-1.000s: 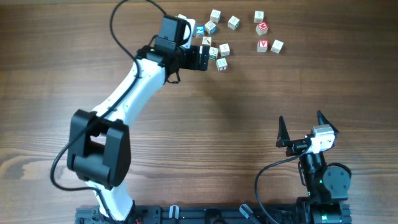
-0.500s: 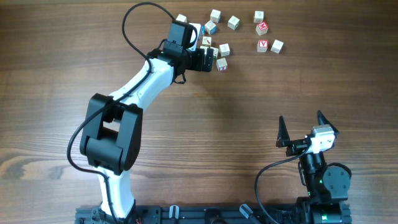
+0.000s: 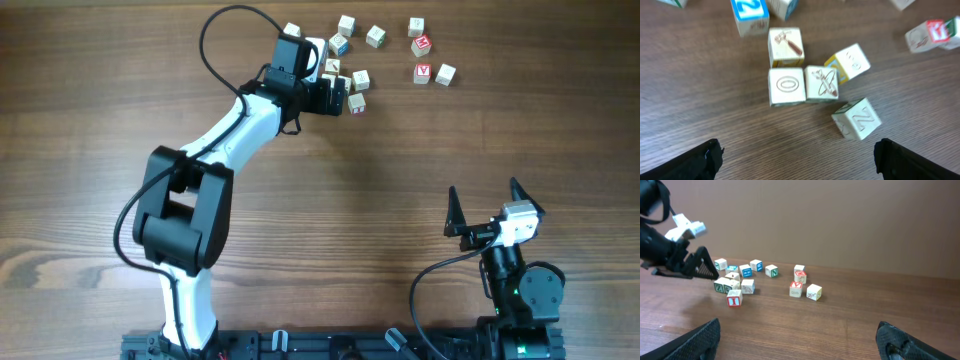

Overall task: Form a tower
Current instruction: 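Lower the left gripper and grasp the white block marked 0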

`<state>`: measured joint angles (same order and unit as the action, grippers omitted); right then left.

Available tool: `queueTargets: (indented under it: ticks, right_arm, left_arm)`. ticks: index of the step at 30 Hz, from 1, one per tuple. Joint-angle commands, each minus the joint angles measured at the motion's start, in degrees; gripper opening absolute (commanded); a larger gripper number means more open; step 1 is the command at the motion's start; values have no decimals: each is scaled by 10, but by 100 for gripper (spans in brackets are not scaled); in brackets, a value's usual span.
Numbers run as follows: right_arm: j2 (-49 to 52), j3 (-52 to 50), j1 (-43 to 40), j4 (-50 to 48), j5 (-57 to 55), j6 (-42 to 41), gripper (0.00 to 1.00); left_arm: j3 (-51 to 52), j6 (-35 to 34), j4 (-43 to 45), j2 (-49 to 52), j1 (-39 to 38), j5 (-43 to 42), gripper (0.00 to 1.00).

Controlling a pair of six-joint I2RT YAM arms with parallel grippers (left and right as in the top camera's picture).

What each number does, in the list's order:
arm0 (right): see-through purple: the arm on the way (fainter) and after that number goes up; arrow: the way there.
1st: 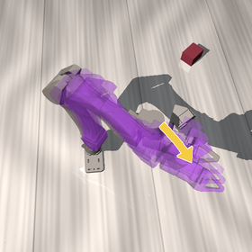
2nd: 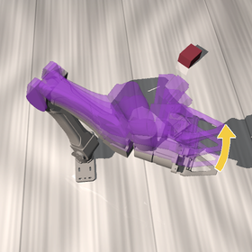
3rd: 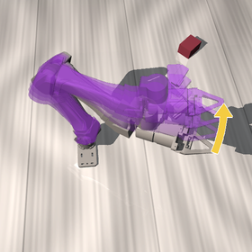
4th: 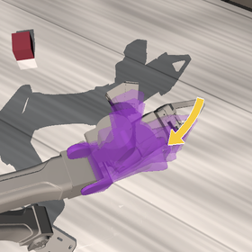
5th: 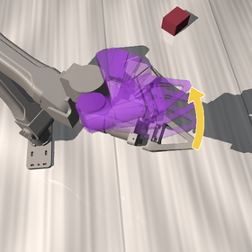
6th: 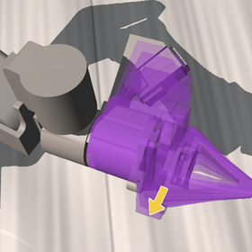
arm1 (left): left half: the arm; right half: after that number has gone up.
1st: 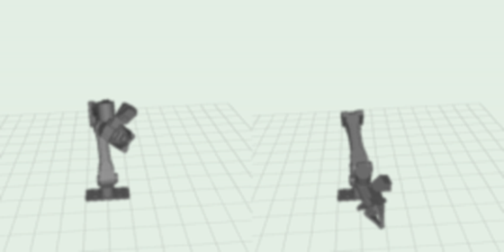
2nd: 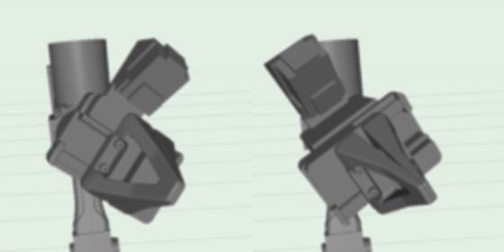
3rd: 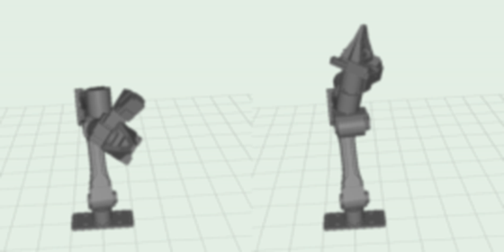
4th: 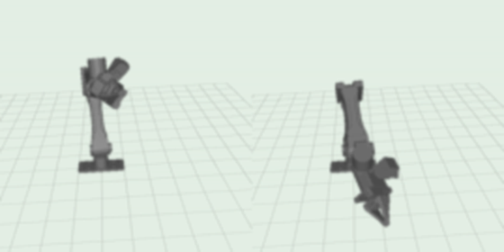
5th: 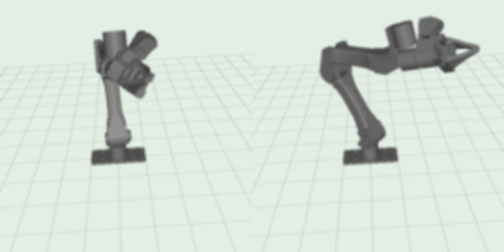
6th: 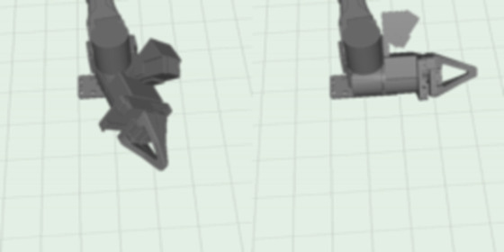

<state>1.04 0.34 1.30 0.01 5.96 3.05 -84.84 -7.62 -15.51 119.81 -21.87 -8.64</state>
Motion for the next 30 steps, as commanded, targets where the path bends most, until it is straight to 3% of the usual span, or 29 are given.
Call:
queueTargets:
  ticks: [1,30]
  right_arm:
    - [-5,0,2,-3,0,-4,100]
    - [-5,0,2,-3,0,-4,100]
  left_arm:
    - [-10,8,8,29,-2,-9,100]
    - [-10,8,111,75,-2,-9,100]
